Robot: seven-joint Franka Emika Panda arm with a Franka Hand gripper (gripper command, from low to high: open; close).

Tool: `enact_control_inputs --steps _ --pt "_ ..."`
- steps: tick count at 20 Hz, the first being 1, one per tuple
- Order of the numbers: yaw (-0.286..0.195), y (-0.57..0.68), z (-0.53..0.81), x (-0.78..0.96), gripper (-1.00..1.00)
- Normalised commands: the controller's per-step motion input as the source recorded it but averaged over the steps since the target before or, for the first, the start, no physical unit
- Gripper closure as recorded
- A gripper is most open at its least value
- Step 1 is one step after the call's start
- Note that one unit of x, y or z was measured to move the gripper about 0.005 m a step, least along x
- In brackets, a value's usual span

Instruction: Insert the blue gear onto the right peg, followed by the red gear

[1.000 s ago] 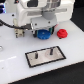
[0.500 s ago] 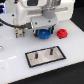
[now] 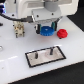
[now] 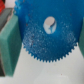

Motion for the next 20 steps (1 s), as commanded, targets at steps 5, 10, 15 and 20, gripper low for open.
enact_control_inputs --steps 5,10,15,20 --pt "0.0 -0.02 0.42 0.72 1.0" --pt "0.0 -0.12 0.23 0.77 1.0" --pt "0.0 -0.2 0.1 0.8 1.0" --pt "0.0 -0.16 0.03 0.66 1.0"
